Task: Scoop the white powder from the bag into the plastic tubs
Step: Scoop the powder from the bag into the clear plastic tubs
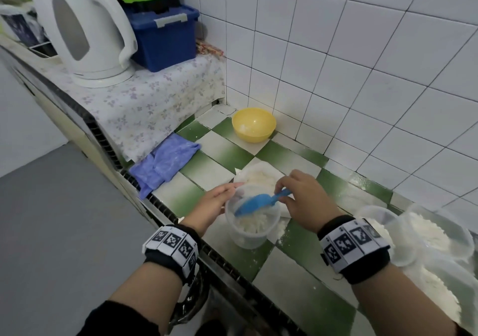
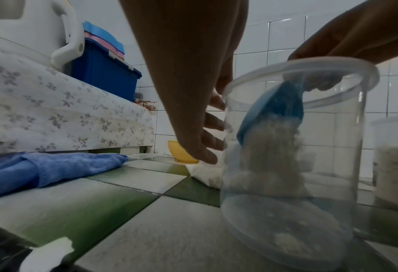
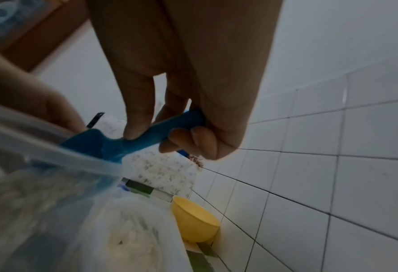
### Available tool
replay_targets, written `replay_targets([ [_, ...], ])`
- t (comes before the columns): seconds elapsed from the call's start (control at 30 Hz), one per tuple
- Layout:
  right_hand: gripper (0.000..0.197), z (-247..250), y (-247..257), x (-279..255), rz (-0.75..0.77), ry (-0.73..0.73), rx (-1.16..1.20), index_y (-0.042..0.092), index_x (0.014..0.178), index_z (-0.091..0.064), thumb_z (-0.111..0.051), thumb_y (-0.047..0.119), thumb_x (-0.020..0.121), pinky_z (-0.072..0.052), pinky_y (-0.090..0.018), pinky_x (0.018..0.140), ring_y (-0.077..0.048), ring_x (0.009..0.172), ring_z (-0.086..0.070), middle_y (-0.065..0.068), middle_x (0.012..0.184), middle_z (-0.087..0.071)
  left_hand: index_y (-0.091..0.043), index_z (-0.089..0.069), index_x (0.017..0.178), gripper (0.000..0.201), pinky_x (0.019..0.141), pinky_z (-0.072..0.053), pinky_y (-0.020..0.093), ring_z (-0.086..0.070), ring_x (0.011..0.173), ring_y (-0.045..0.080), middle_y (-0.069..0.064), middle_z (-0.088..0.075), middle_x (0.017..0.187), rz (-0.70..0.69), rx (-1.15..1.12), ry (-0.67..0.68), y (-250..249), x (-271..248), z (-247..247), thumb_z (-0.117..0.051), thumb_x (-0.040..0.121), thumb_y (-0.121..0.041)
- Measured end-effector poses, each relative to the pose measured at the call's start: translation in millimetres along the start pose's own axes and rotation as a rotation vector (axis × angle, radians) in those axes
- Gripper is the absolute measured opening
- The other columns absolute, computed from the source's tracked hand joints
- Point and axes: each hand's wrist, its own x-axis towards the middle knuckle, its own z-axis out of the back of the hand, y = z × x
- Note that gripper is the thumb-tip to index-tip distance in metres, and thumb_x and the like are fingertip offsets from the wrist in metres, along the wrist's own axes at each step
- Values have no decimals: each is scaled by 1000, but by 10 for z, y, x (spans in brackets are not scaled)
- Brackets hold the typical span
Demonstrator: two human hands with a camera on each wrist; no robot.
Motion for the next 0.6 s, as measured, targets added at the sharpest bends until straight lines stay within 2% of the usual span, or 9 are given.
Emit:
replay_targets([
  [0.07, 12, -47, -11, -26, 38, -21, -28, 22, 90, -62, -65, 11, 84, -47, -33, 77, -19, 82, -49, 7, 88, -47, -24, -66, 124, 30, 85, -53, 29, -64, 110, 17, -5, -70, 118, 2, -9, -6, -8, -23, -16, -45, 103, -23],
  [0.13, 14, -48, -40, -51, 55, -43, -6, 22, 87, -63, -67, 10, 82, -47, -34, 75, -19, 79, -50, 7, 87, -48, -25, -66, 124, 30, 82, -52, 28, -64, 110, 17, -4, -70, 119, 9, -18, -7, -10, -31, -34, -44, 103, -23],
  [0.23, 9, 56, -95, -76, 14, -44, 85, 23, 91, -64, -63, 15, 86, -42, -29, 74, -18, 80, -49, 3, 85, -50, -26, -67, 122, 29, 82, -52, 29, -64, 104, 14, -4, -70, 118, 35, -32, -13, -26, -40, -60, -44, 103, -22],
  [0.3, 8, 174, -151, -99, -29, -10, 146, 28, 91, -61, -60, 20, 88, -37, -25, 70, -17, 81, -49, -1, 85, -54, -27, -67, 119, 29, 78, -51, 27, -64, 99, 13, -5, -70, 114, 55, -25, -9, -33, -39, -71, -45, 102, -20],
  [0.4, 7, 393, -262, -146, -130, -1, 252, 29, 86, -61, -60, 24, 89, -34, -20, 60, -11, 71, -49, -1, 83, -59, -24, -69, 114, 25, 76, -51, 27, -65, 99, 14, -5, -72, 109, 90, -40, 10, -36, -74, -73, -51, 99, -18],
  [0.47, 6, 509, -336, -188, -193, -33, 316, 27, 85, -64, -60, 24, 89, -37, -23, 56, -15, 63, -50, -3, 78, -62, -22, -69, 115, 24, 77, -53, 30, -67, 100, 16, -3, -72, 109, 111, -52, 40, -21, -87, -57, -55, 96, -18],
  [0.53, 7, 566, -388, -207, -251, -108, 361, 24, 87, -65, -59, 25, 90, -39, -25, 57, -20, 65, -52, -2, 74, -62, -19, -69, 116, 24, 83, -56, 35, -68, 98, 18, -2, -73, 110, 140, -69, 60, -23, -62, -35, -58, 95, -22],
  [0.6, 10, 545, -425, -193, -318, -186, 345, 19, 88, -64, -57, 25, 92, -33, -21, 55, -11, 63, -48, 6, 68, -55, -15, -67, 116, 27, 89, -53, 40, -67, 95, 20, 1, -73, 107, 162, -70, 11, -31, 30, -13, -58, 95, -28],
])
